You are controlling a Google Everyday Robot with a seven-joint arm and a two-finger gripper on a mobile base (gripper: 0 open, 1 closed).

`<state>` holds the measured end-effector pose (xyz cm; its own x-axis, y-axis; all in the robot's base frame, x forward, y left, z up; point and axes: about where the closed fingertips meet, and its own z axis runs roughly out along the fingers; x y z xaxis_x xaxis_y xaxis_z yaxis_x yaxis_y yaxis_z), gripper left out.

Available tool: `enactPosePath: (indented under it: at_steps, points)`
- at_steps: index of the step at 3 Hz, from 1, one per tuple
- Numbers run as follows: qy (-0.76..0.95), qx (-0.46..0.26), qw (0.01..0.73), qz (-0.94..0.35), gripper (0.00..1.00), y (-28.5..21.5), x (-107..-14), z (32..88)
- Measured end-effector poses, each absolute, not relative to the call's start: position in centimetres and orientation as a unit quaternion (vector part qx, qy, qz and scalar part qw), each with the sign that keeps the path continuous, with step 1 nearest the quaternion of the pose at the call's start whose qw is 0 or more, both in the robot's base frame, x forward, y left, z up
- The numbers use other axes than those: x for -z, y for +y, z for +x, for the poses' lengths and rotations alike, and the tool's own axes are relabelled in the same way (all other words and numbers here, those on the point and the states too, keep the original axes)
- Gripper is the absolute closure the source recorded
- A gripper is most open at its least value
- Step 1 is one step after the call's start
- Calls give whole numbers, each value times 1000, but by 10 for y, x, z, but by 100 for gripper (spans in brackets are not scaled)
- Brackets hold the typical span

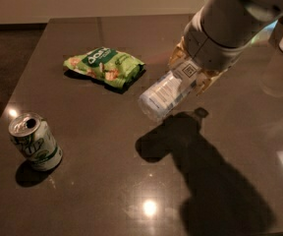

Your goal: Place blue plastic bottle upright

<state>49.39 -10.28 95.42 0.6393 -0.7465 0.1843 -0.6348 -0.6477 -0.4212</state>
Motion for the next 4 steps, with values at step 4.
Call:
enactPosePath:
  at_steps: [4]
  points:
    - [228, 274, 153, -922, 100, -103, -978, 517]
